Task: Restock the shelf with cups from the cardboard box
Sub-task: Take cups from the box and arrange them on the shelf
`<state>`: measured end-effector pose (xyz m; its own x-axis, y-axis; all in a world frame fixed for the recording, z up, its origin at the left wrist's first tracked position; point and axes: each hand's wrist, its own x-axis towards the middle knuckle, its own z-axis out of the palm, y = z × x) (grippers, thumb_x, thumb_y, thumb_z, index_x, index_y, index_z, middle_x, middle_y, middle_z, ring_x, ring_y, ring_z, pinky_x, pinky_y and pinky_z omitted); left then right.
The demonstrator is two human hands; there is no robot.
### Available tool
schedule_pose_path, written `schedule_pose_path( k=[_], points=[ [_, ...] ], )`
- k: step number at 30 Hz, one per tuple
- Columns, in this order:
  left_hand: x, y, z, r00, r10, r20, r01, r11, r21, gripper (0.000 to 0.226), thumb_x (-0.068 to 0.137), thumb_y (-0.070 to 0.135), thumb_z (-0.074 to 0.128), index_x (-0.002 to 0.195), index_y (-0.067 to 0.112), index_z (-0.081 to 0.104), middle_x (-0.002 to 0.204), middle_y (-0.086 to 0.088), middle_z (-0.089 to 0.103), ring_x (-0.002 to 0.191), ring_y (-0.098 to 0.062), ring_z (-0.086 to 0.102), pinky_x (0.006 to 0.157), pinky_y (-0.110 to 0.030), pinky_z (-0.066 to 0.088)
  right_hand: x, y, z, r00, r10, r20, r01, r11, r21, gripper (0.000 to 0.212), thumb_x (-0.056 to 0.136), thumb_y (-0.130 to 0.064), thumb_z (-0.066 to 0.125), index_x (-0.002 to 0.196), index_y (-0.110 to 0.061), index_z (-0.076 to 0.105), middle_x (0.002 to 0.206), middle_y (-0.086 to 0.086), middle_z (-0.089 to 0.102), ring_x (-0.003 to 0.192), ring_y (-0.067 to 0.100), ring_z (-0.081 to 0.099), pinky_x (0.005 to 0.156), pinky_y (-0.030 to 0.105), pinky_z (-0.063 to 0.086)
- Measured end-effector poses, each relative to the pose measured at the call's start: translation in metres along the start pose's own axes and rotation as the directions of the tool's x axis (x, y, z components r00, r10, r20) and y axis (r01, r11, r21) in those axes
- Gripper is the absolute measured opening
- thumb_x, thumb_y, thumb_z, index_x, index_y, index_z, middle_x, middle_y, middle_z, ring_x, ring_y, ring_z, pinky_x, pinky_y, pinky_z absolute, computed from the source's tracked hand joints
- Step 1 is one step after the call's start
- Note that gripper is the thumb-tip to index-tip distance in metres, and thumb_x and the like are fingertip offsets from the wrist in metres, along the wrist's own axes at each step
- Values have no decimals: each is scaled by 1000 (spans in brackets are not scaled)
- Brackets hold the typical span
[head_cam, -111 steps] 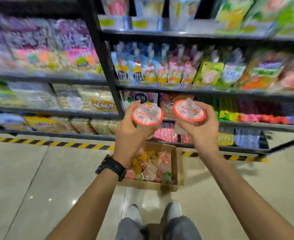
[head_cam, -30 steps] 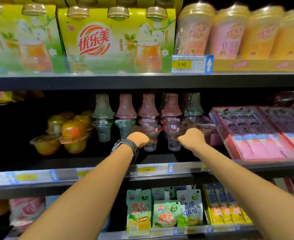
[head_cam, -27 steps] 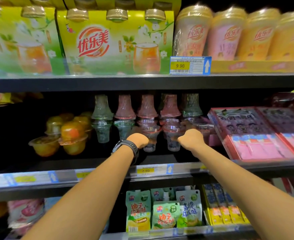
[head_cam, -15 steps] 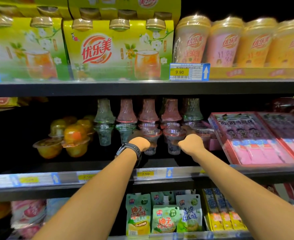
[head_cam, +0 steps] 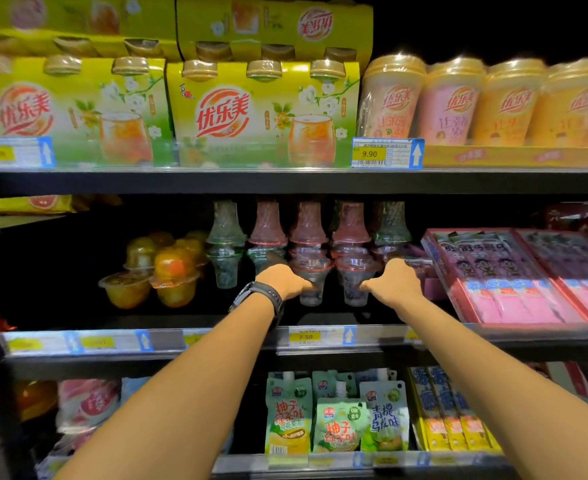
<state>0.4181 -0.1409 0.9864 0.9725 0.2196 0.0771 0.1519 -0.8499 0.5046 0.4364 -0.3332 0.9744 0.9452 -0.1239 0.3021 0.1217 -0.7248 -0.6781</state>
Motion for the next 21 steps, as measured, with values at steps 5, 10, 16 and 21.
schedule_pose_path(
  k=[5,10,16,21],
  points=[
    [-33,-20,-31,970,122,-212,-95,986,134,52,85,55,66,74,12,39,74,-5,47,65,-22,52,54,-30,37,-36,-16,-15,994,-94,-50,86,986,-146,40,86,-28,70,106,-6,44,88,9,51,72,21,51,54,32,40],
    [-75,-59,-58,861,370,-349,-84,781,619,65,88,59,57,131,13,43,126,-13,52,114,-34,53,80,-41,48,-76,-51,-10,905,-413,96,397,744,-538,73,82,-50,66,138,-12,37,135,13,39,121,33,45,86,44,47],
    [-134,-122,-83,840,418,-346,-60,705,706,67,87,60,53,136,16,38,126,-11,49,114,-34,50,83,-43,46,-127,-98,20,765,-610,206,604,569,-558,77,81,-57,61,141,-15,35,135,13,37,121,33,41,88,43,44],
    [-179,-161,-81,849,371,-376,24,684,729,64,88,60,51,133,17,38,122,-10,48,107,-33,51,77,-42,44,-163,-113,47,671,-694,262,721,526,-451,80,80,-56,61,143,-16,32,136,11,36,120,31,40,84,42,46]
  ],
)
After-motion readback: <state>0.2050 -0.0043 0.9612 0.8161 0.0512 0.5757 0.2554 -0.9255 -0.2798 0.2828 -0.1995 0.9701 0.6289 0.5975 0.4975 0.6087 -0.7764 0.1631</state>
